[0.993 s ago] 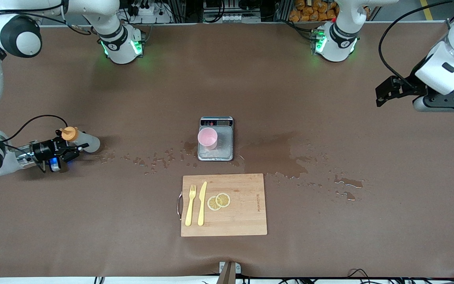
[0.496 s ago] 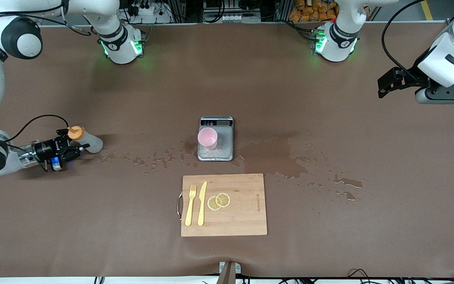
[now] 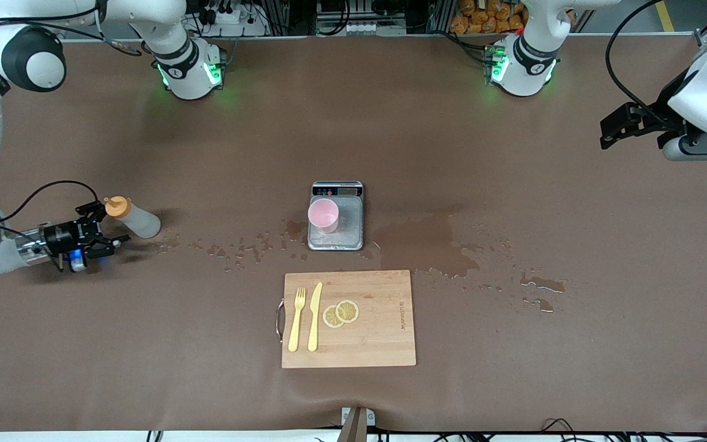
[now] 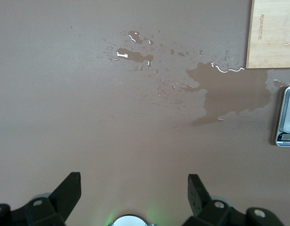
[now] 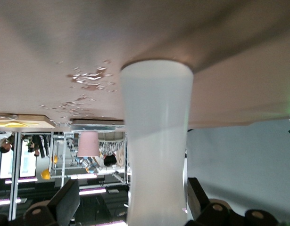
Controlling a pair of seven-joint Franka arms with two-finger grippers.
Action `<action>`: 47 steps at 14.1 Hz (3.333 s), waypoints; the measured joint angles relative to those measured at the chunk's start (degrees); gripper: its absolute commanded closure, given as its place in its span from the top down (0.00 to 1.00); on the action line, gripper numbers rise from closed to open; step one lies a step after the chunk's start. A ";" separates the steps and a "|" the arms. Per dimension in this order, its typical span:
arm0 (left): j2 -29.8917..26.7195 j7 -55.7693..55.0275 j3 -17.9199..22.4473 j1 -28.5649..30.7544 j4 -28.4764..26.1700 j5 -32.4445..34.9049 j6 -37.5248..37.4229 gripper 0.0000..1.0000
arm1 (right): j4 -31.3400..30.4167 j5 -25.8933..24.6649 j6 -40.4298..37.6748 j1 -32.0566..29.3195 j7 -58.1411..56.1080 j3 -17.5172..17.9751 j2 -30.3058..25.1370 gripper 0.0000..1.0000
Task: Add sauce to pink cup with both arms
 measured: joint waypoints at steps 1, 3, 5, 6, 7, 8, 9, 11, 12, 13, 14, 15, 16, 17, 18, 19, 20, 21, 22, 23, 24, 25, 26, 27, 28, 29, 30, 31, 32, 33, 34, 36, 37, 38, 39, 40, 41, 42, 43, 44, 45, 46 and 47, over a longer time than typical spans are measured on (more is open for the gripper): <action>0.00 0.00 -0.02 -0.01 0.02 0.00 -0.06 1.00 | 1.57 -0.01 -0.03 -0.02 0.79 -0.03 -0.55 1.00; 0.00 0.00 -0.03 -0.01 0.04 0.00 -0.10 1.00 | 4.95 -0.42 -0.06 -0.05 2.16 -0.17 -1.84 1.00; 0.01 0.00 -0.03 -0.01 0.04 0.00 -0.14 1.00 | 7.64 -1.81 -0.19 -0.05 3.84 -0.12 -3.30 1.00; 0.01 0.03 -0.05 -0.01 0.04 0.00 -0.15 1.00 | 8.47 -2.15 -0.20 -0.05 4.47 -0.01 -4.17 1.00; 0.01 0.26 -0.13 -0.05 0.04 0.00 -0.16 1.00 | 8.86 -2.34 -0.20 -0.04 4.71 0.15 -5.00 1.00; 0.01 1.14 -0.23 -0.11 0.04 0.00 -0.16 1.00 | 9.21 -2.43 -0.19 0.02 4.76 0.33 -5.61 1.00; 0.01 2.45 -0.28 -0.13 0.05 0.00 -0.16 1.00 | 9.75 -2.45 -0.18 0.24 4.76 0.48 -6.10 1.00; 0.01 4.38 -0.26 -0.11 0.06 0.00 -0.15 1.00 | 11.38 -2.47 0.07 1.15 4.81 0.83 -6.90 1.00; 0.01 4.66 -0.27 -0.12 0.06 0.00 -0.14 1.00 | 12.04 -2.48 0.14 1.67 4.93 0.93 -7.40 1.00; 0.02 4.68 -0.28 -0.14 0.06 0.00 -0.10 1.00 | 12.55 -2.48 0.13 2.13 4.95 1.00 -7.91 1.00; 0.02 4.68 -0.29 -0.16 0.06 0.00 -0.05 1.00 | 12.90 -2.48 0.10 2.57 4.96 1.10 -8.45 1.00; 0.02 4.68 -0.30 -0.16 0.06 0.00 -0.02 1.00 | 13.09 -2.49 0.03 3.06 4.97 1.18 -9.15 1.00; 0.02 4.67 -0.29 -0.16 0.07 0.00 0.00 1.00 | 13.25 -2.71 -0.06 3.77 4.97 1.26 -10.03 1.00; 0.02 4.67 -0.29 -0.15 0.08 0.00 0.00 1.00 | 13.35 -3.32 -0.11 4.76 5.01 1.37 -11.11 1.00; 0.02 4.67 -0.29 -0.15 0.08 0.00 0.00 1.00 | 13.40 -3.69 -0.13 6.04 5.14 1.46 -12.34 1.00; 0.03 4.67 -0.29 -0.15 0.08 0.00 0.00 1.00 | 13.41 -4.03 -0.14 7.48 5.35 1.51 -13.54 1.00; 0.05 4.67 -0.28 -0.15 0.08 0.00 0.00 1.00 | 13.41 -4.34 -0.14 8.86 5.52 1.55 -14.47 1.00; 0.06 4.67 -0.27 -0.14 0.08 0.00 0.00 1.00 | 13.42 -4.58 -0.15 10.16 5.60 1.59 -15.23 1.00; 0.08 4.67 -0.25 -0.13 0.08 0.00 0.00 1.00 | 13.44 -5.12 -0.15 11.52 5.61 1.62 -15.92 1.00; 0.08 4.67 -0.23 -0.11 0.08 0.00 0.00 1.00 | 13.44 -6.16 -0.15 12.91 5.61 1.65 -16.60 1.00; 0.10 4.67 -0.22 -0.09 0.08 0.00 0.00 1.00 | 13.44 -7.10 -0.15 14.28 5.61 1.69 -17.18 1.00; 0.12 4.67 -0.20 -0.08 0.08 0.00 0.00 1.00 | 13.46 -8.13 -0.14 15.65 5.61 1.71 -17.80 1.00; 0.16 4.67 -0.18 -0.07 0.08 0.00 0.00 1.00 | 13.52 -9.54 -0.10 17.07 5.61 1.77 -18.50 1.00; 0.24 4.67 -0.16 -0.06 0.08 0.00 0.03 1.00 | 13.61 -11.19 -0.07 18.63 5.60 1.85 -19.41 1.00; 0.34 4.67 -0.14 -0.05 0.08 0.00 0.06 1.00 | 13.65 -12.83 -0.07 20.39 5.60 1.88 -20.37 1.00; 0.43 4.67 -0.13 -0.05 0.08 0.00 0.09 1.00 | 13.66 -14.39 -0.07 22.16 5.60 1.90 -21.23 1.00; 0.52 4.66 -0.12 -0.04 0.07 0.00 0.13 1.00 | 13.68 -15.76 -0.01 23.74 5.60 1.90 -21.93 1.00; 0.60 4.66 -0.11 -0.04 0.07 0.00 0.17 1.00 | 13.69 -16.96 0.08 25.09 5.60 1.90 -22.64 1.00; 0.65 4.65 -0.10 -0.04 0.07 0.00 0.20 1.00 | 13.73 -18.28 0.19 26.24 5.58 1.89 -23.39 1.00; 0.66 4.65 -0.09 -0.03 0.07 0.00 0.23 1.00 | 13.77 -20.02 0.38 27.25 5.24 1.90 -24.29 1.00; 0.66 4.64 -0.07 -0.02 0.07 0.00 0.28 1.00 | 13.81 -22.03 0.50 28.10 4.03 1.91 -25.36 1.00; 0.67 4.63 0.02 0.14 0.08 0.00 0.53 1.00 | 13.84 -26.15 0.53 29.44 0.16 1.91 -27.87 1.00; 0.68 4.63 0.05 0.25 0.08 0.00 0.70 1.00 | 13.81 -27.59 0.50 29.82 -1.08 1.91 -29.27 1.00; 0.69 4.63 0.06 0.35 0.08 0.00 0.78 1.00 | 13.77 -29.14 0.44 30.16 -1.79 1.91 -30.84 1.00; 0.69 4.63 0.06 0.42 0.08 0.00 0.81 1.00 | 13.70 -30.95 0.40 30.64 -2.45 1.91 -32.50 1.00; 0.70 4.63 0.07 0.45 0.08 0.00 0.82 1.00 | 13.65 -32.57 0.39 31.28 -3.04 1.92 -34.14 1.00; 0.70 4.63 0.07 0.46 0.08 0.00 0.83 1.00 | 13.59 -33.64 0.38 31.85 -3.80 1.92 -35.63 1.00; 0.70 4.63 0.07 0.46 0.08 0.00 0.84 1.00 | 13.32 -34.56 0.39 32.27 -4.76 1.92 -37.09 1.00; 0.70 4.63 0.07 0.46 0.08 0.00 0.84 1.00 | 12.49 -35.37 0.72 32.43 -5.87 1.92 -38.55 1.00; 0.70 4.63 0.07 0.45 0.08 0.00 0.85 1.00 | 11.05 -36.11 1.90 32.43 -7.38 1.87 -40.07 1.00; 0.70 4.63 0.07 0.45 0.08 0.00 0.86 1.00 | 8.87 -36.57 3.65 32.42 -8.92 1.72 -41.76 1.00; 0.70 4.63 0.06 0.45 0.08 0.00 0.86 1.00 | 6.08 -36.86 5.83 32.42 -9.98 1.59 -43.55 1.00; 0.70 4.63 0.06 0.45 0.08 0.00 0.86 1.00 | 2.82 -36.96 8.38 32.42 -10.63 1.52 -45.44 1.00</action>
